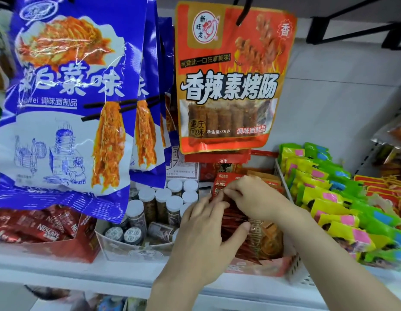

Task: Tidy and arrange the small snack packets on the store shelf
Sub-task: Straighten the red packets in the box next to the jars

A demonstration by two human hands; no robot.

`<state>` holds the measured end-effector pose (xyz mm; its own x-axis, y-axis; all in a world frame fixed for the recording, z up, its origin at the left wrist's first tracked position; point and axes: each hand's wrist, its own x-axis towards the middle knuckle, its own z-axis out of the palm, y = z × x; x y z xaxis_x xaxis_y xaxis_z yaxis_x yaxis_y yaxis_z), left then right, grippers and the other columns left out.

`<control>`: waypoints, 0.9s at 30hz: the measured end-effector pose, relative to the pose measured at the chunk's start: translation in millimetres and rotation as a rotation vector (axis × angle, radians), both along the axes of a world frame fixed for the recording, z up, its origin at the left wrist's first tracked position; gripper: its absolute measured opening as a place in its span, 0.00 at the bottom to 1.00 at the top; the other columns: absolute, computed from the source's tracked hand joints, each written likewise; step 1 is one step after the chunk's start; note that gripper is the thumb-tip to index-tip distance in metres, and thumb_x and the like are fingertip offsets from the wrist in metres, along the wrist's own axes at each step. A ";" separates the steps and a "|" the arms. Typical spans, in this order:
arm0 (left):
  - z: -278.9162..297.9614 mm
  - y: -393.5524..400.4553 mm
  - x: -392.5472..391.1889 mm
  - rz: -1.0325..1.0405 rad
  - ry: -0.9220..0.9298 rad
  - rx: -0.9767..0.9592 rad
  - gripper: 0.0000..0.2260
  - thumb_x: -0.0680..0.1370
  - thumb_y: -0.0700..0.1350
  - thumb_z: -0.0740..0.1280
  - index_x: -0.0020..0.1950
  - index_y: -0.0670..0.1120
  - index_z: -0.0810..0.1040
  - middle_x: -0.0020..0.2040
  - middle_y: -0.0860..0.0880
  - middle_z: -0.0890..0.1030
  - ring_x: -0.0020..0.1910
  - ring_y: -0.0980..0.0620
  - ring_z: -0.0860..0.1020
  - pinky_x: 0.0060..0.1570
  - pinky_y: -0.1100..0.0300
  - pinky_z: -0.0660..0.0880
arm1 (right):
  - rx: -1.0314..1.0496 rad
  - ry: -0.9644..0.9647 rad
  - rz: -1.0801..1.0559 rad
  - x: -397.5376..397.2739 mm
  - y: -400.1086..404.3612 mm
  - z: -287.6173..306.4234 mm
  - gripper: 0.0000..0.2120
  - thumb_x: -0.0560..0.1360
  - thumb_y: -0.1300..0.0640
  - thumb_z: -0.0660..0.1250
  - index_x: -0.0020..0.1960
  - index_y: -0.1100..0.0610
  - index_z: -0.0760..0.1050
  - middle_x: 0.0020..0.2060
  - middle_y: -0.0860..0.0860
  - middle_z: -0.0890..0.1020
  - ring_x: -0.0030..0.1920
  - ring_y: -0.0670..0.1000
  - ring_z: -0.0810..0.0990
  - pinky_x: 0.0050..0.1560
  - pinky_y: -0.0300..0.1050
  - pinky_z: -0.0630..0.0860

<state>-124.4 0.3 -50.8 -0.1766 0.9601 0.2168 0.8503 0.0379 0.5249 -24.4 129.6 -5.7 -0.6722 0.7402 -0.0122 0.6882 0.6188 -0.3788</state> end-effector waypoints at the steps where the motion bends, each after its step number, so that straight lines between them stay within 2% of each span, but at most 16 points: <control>1: 1.3 0.0 0.5 0.002 0.007 0.004 0.28 0.77 0.70 0.50 0.73 0.58 0.64 0.78 0.61 0.58 0.73 0.65 0.48 0.75 0.58 0.47 | 0.041 0.036 -0.036 -0.1 1.7 2.0 0.11 0.81 0.57 0.61 0.46 0.52 0.82 0.43 0.51 0.85 0.44 0.50 0.81 0.43 0.39 0.74; 2: 2.7 0.1 0.8 0.007 0.012 0.014 0.28 0.78 0.69 0.50 0.73 0.57 0.64 0.76 0.61 0.62 0.72 0.65 0.50 0.74 0.59 0.48 | 0.113 0.084 -0.082 -1.0 3.4 3.0 0.09 0.80 0.58 0.64 0.51 0.53 0.83 0.46 0.51 0.85 0.47 0.50 0.82 0.47 0.40 0.77; 4: 4.7 -0.1 1.1 0.014 0.019 0.033 0.27 0.78 0.68 0.51 0.72 0.57 0.64 0.73 0.61 0.66 0.71 0.64 0.54 0.74 0.61 0.50 | 0.251 0.108 -0.158 -3.0 4.6 1.8 0.08 0.77 0.58 0.69 0.54 0.51 0.83 0.49 0.51 0.85 0.50 0.51 0.83 0.51 0.45 0.80; 8: 5.2 0.0 0.3 0.005 0.026 0.037 0.26 0.78 0.67 0.52 0.72 0.57 0.64 0.71 0.62 0.67 0.69 0.64 0.56 0.73 0.61 0.51 | 0.361 -0.043 -0.219 -6.6 5.7 -6.1 0.11 0.72 0.54 0.74 0.54 0.48 0.82 0.54 0.51 0.81 0.57 0.55 0.77 0.55 0.50 0.77; 11: 5.1 -1.0 -1.0 -0.004 0.028 0.022 0.26 0.78 0.67 0.52 0.73 0.57 0.64 0.71 0.62 0.66 0.68 0.65 0.56 0.73 0.62 0.50 | 0.405 -0.098 -0.256 -9.3 4.9 -10.2 0.10 0.73 0.51 0.72 0.55 0.47 0.82 0.57 0.52 0.77 0.60 0.56 0.72 0.57 0.50 0.73; 14: 5.5 -1.7 -1.5 -0.010 0.025 0.013 0.26 0.78 0.67 0.52 0.73 0.57 0.64 0.71 0.62 0.66 0.68 0.66 0.55 0.73 0.63 0.51 | 0.450 -0.060 -0.245 -6.2 -0.5 -3.7 0.09 0.77 0.52 0.68 0.55 0.48 0.82 0.57 0.52 0.75 0.61 0.55 0.70 0.58 0.50 0.71; 18: 7.2 -3.2 -0.6 -0.005 0.017 0.004 0.27 0.78 0.68 0.52 0.74 0.58 0.62 0.72 0.63 0.65 0.67 0.68 0.52 0.71 0.66 0.48 | 0.544 0.172 -0.222 16.7 -23.2 22.4 0.06 0.76 0.56 0.69 0.51 0.53 0.83 0.52 0.51 0.79 0.54 0.56 0.74 0.54 0.51 0.72; 20: 8.5 -4.1 0.1 -0.002 -0.002 -0.005 0.28 0.78 0.68 0.52 0.75 0.58 0.61 0.73 0.63 0.63 0.67 0.68 0.50 0.70 0.67 0.46 | 0.625 0.348 -0.242 38.9 -37.3 37.2 0.02 0.73 0.59 0.72 0.46 0.55 0.82 0.46 0.50 0.82 0.48 0.55 0.78 0.50 0.47 0.72; 23: 10.1 -4.3 1.6 -0.003 -0.030 -0.032 0.29 0.77 0.69 0.51 0.75 0.59 0.60 0.74 0.63 0.63 0.67 0.68 0.50 0.72 0.63 0.47 | 0.657 0.611 -0.339 73.1 -56.4 54.5 0.01 0.73 0.53 0.71 0.45 0.49 0.81 0.35 0.40 0.79 0.41 0.45 0.79 0.43 0.36 0.67; 25: 10.4 -4.8 4.1 -0.010 -0.030 -0.043 0.31 0.76 0.71 0.48 0.75 0.60 0.60 0.73 0.64 0.63 0.64 0.72 0.51 0.73 0.61 0.47 | 0.567 0.733 -0.396 86.9 -61.5 60.8 0.01 0.74 0.47 0.69 0.44 0.43 0.79 0.31 0.33 0.77 0.39 0.40 0.81 0.45 0.37 0.73; 27: 10.6 -5.3 5.3 -0.006 -0.067 -0.053 0.32 0.73 0.73 0.47 0.74 0.62 0.60 0.72 0.66 0.63 0.62 0.75 0.50 0.74 0.59 0.48 | 0.430 0.846 -0.411 94.8 -58.5 63.0 0.05 0.73 0.47 0.71 0.40 0.37 0.79 0.30 0.33 0.80 0.37 0.37 0.82 0.46 0.41 0.78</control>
